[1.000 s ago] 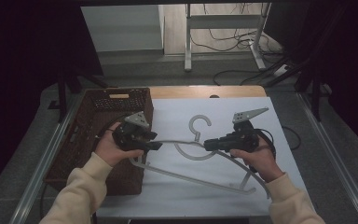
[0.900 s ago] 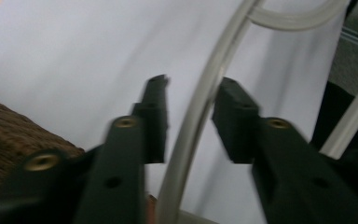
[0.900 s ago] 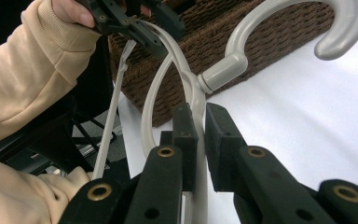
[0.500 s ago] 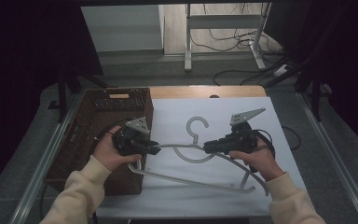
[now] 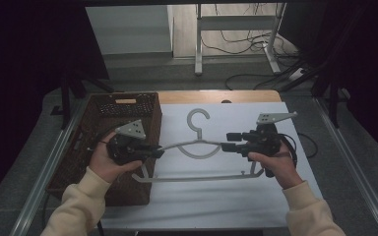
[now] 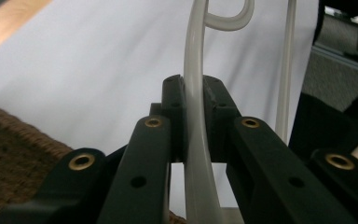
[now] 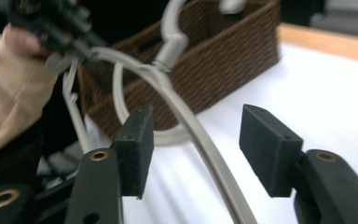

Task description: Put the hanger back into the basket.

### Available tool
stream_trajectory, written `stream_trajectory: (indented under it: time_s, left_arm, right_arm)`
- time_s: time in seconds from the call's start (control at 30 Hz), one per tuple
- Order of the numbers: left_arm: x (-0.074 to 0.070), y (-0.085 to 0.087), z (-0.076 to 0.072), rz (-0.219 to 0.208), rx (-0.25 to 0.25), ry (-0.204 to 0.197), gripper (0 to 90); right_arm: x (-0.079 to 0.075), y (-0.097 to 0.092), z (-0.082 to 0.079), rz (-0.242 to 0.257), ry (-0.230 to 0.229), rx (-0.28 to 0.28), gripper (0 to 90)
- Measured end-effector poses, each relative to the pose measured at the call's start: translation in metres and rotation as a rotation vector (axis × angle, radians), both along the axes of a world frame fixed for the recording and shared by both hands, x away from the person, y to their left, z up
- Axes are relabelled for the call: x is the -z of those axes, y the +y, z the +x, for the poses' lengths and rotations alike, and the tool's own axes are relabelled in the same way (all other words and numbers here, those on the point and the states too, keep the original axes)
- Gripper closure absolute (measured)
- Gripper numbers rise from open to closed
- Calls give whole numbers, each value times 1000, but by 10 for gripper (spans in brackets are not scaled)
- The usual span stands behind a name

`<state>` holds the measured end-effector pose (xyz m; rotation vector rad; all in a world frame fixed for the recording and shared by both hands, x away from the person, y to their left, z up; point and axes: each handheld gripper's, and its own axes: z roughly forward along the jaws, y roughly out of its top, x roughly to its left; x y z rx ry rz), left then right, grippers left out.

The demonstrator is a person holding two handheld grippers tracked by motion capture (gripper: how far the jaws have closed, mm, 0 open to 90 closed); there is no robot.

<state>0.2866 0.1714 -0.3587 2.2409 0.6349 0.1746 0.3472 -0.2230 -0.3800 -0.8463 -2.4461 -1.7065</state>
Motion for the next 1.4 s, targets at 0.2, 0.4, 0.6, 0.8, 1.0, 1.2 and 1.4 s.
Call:
stream_trajectory:
  time_s: [0.2,0.4,0.6,0.8,1.0,1.2,1.4]
  left_arm:
    - [-5,18,-4,-22,-56,-7,811]
    - [-9,38,-8,-52,-136,-33,811]
    - [-13,59,-14,-71,-207,-49,810]
    - [-16,80,-19,-110,-258,-69,810]
    - [-15,100,-21,-122,-337,-77,810]
    - [-11,116,-21,-137,-400,-82,810]
    - [-7,125,-21,-140,-427,-80,809]
  right_arm:
    - [-11,-25,-3,72,-45,100,333]
    - [-12,-40,-11,60,-73,150,241]
    - [-6,-53,-17,16,-64,197,198]
    - [6,-63,-20,-59,-59,228,183]
    - [26,-76,-21,-196,-42,329,171]
    - [49,-82,-23,-261,-1,354,167]
    - [62,-82,-22,-333,27,356,162]
